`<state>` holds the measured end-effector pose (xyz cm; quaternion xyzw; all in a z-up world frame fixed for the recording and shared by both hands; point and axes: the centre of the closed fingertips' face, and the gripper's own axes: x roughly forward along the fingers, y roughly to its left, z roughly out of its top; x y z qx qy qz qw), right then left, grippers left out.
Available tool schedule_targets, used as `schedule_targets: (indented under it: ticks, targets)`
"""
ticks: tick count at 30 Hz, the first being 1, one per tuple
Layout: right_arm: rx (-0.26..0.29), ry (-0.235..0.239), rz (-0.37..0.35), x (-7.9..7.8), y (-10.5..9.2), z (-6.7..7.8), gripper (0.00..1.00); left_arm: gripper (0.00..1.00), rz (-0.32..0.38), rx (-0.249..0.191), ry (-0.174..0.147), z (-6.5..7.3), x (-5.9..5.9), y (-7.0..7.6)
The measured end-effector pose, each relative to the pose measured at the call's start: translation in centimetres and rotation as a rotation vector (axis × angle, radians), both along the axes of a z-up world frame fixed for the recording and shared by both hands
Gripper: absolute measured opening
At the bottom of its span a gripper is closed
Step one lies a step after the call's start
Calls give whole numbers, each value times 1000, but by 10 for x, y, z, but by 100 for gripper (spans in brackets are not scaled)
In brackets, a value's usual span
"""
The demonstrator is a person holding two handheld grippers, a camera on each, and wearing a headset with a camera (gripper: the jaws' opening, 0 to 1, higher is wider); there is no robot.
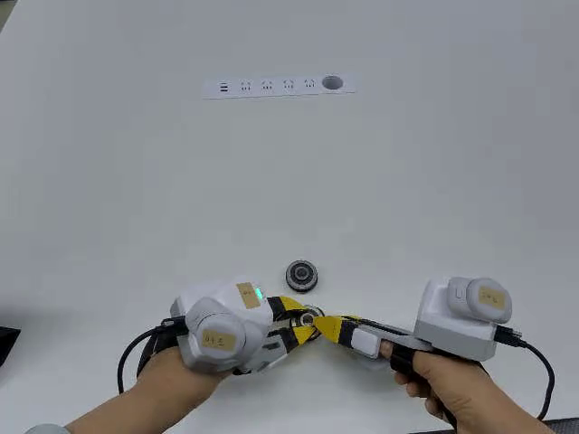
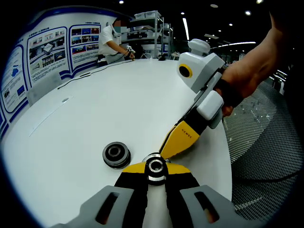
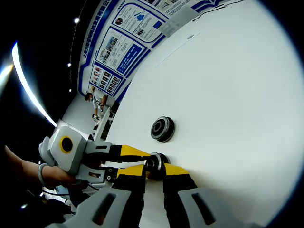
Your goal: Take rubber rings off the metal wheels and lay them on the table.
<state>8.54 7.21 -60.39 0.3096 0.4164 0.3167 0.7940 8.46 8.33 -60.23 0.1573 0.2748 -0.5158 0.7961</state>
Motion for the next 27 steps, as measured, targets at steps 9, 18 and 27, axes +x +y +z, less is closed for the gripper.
schedule_targets:
  ticks: [9,18,27]
  targets:
    - [-52,-9,16,2,-3,-6,7,13,0,0,0,0,0,0]
    - [-62,2,18,3,-5,-6,3,13,-1,-1,0,0,0,0]
    - [-84,-13,19,3,-4,-6,2,13,-1,-1,1,0,0,0]
